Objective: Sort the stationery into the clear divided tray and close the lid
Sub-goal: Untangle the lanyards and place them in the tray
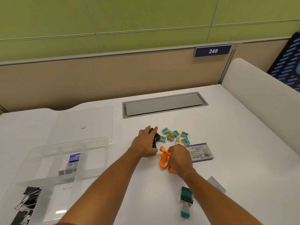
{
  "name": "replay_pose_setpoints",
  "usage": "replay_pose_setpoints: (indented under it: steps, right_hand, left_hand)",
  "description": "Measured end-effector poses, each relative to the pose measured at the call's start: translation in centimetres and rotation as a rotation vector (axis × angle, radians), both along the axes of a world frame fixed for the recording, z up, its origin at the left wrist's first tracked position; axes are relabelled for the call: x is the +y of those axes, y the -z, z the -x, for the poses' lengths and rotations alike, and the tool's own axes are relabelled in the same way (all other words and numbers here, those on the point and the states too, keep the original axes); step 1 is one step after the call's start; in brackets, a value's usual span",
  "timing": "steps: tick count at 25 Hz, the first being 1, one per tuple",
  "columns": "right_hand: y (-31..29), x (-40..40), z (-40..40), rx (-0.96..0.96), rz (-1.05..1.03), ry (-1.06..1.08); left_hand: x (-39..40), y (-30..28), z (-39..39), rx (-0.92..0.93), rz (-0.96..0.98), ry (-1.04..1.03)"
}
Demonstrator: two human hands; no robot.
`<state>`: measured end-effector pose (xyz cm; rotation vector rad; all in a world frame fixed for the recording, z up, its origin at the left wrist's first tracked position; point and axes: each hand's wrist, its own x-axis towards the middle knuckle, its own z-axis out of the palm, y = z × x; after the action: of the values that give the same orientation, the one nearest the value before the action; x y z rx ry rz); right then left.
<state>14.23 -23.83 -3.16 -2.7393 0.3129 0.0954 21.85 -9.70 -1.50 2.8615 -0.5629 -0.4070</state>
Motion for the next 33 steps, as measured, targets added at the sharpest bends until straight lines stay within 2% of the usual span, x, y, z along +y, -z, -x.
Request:
replay_pose_setpoints:
  steps: [5, 14, 24, 33]
  right_hand:
    - [0.1, -0.9, 0.2, -0.024, -0.006, 0.012]
    - [-0.9, 0.1, 0.4, -0.094, -0.075, 0.005]
    - [-4.8, 3.3, 0.9, -0.237, -0.128, -0.08]
    - [-8.4, 11.2, 2.5, -0.325, -0.165, -0.159]
  left_hand:
    - [-0.1, 1.4, -0.7, 0.078, -0.063, -0.015]
    - [0.7, 2.4, 2.2, -0.041, -0.038, -0.093]
    - [5.9, -3.2, 5.6, -0.236, 0.209, -0.183]
    - [14.5, -7.4, 9.6, -0.358, 0.24, -0.284]
